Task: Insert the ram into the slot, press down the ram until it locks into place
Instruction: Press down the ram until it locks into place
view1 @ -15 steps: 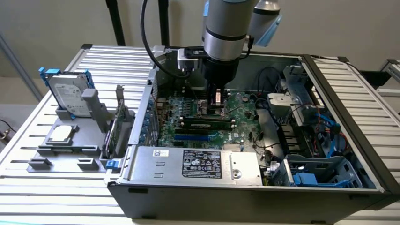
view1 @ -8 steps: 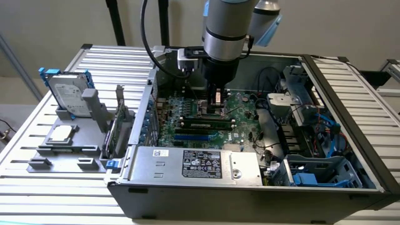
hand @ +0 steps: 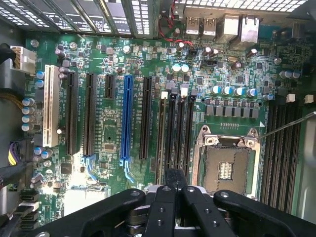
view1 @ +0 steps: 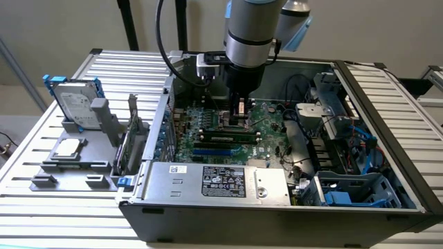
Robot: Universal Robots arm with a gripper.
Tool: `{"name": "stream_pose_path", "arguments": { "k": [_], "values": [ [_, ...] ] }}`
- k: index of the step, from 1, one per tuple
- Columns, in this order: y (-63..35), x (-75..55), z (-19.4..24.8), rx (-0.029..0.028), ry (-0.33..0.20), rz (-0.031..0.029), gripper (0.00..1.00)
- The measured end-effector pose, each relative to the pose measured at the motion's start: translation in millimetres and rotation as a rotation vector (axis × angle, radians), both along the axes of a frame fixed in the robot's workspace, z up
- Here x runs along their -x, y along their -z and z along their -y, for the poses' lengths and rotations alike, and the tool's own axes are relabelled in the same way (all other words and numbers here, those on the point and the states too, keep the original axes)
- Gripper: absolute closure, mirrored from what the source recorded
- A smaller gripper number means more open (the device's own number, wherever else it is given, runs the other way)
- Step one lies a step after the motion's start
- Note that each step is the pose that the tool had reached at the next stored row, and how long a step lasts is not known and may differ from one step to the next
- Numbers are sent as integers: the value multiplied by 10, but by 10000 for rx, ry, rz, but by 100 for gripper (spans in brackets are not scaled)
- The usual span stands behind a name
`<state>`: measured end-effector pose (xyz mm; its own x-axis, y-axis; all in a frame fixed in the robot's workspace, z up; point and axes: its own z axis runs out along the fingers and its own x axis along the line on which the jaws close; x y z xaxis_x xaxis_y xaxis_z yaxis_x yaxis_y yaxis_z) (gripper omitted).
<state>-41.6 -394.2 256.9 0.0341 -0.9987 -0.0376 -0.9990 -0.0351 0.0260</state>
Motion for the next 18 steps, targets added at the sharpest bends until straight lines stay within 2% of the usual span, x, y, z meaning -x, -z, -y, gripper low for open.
{"name": "stream_pose_path", "arguments": {
  "k": [14,18],
  "values": [
    [0,0,0,-123,0,0,90],
    [0,0,0,-123,0,0,90]
  ]
}}
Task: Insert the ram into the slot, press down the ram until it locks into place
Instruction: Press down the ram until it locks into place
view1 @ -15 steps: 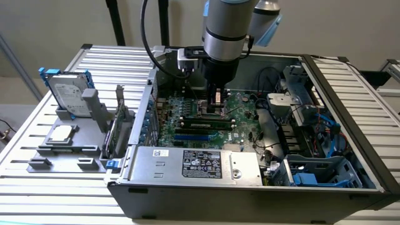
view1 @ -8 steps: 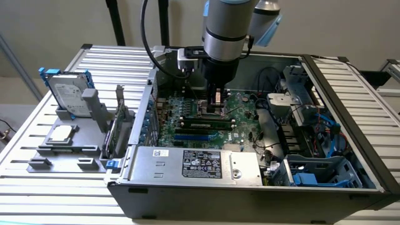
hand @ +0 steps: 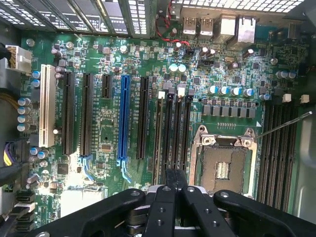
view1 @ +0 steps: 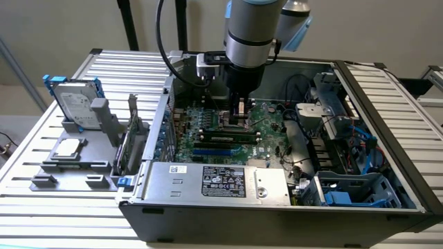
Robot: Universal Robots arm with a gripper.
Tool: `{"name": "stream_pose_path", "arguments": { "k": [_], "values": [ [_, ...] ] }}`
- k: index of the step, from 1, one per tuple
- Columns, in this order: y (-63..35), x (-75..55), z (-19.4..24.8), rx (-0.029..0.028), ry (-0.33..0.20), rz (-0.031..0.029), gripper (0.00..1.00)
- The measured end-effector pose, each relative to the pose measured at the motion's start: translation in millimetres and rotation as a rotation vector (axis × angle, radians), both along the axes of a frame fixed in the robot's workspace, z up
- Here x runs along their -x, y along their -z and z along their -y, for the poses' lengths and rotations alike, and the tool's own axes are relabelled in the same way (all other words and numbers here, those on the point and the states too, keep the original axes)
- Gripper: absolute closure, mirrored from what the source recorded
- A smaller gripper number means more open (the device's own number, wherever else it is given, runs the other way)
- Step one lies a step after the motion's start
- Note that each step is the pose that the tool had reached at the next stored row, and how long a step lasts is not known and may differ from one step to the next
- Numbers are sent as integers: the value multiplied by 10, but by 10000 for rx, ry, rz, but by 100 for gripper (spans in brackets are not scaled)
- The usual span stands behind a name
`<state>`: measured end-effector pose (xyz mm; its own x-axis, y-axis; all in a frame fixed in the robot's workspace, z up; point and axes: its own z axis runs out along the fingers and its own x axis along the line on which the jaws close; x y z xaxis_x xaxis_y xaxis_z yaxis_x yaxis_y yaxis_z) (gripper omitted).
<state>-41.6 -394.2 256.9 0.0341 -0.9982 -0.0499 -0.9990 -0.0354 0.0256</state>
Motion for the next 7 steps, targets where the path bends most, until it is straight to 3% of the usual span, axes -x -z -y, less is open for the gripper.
{"name": "stream_pose_path", "arguments": {
  "k": [7],
  "values": [
    [0,0,0,0,0,1,90]
  ]
}}
